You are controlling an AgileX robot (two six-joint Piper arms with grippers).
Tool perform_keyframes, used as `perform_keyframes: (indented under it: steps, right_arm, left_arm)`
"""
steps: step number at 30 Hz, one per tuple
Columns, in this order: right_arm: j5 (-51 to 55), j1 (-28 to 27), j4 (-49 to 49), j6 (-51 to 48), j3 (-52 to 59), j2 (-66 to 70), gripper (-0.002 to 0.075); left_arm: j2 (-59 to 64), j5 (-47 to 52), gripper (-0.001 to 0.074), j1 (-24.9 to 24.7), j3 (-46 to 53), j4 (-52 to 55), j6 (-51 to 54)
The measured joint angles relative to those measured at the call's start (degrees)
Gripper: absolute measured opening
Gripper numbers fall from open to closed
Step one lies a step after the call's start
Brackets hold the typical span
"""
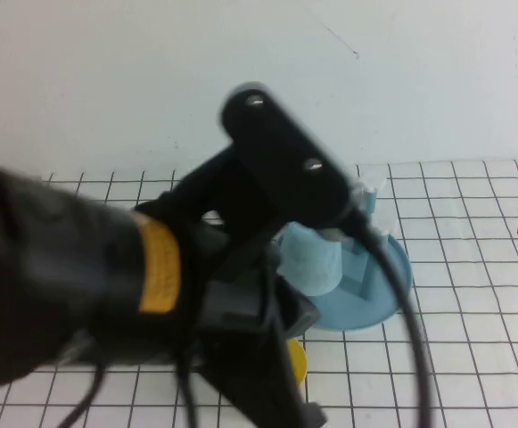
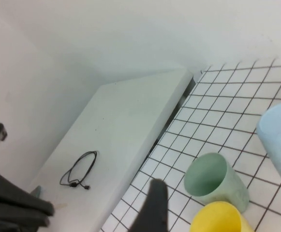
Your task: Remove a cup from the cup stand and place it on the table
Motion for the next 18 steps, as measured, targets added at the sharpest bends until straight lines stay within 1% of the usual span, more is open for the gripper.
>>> perform_keyframes:
  steps: [3, 6, 10, 11, 14, 18]
  right_arm:
    - [0.34, 0.00, -1.70, 0.00, 0.00, -4.31, 0.0656]
    - [0.29, 0.00, -5.12, 0.00, 0.00, -8.44, 0.0591]
    - [-3.12, 0.00, -11.43, 0.39, 0.00, -14.32, 0.0463]
    - [-3.97, 0.00, -12.54, 0.64, 0.00, -15.57, 0.0416]
    - [-5.31, 0.00, -14.05, 0.89, 0.00, -18.92, 0.0291]
    - [-6.23, 0.00, -13.76, 0.27, 0.00, -23.62, 0.0121]
  left_arm:
    - [-8.48, -7.41, 0.0003, 0.00, 7.95, -0.10, -1.82]
    - [-16.20, -13.90, 0.0001, 0.00, 17.33, -0.35, -4.26]
    - [-24.17, -21.79, 0.0001, 0.00, 28.16, -0.35, -7.04]
    - [-25.32, -23.81, 0.0001, 0.00, 30.70, -0.35, -7.25]
    - [-28.75, -29.34, 0.0001, 0.00, 37.22, -0.35, -7.98]
    - [-31.27, -37.25, 0.0001, 0.00, 43.39, -0.23, -8.36]
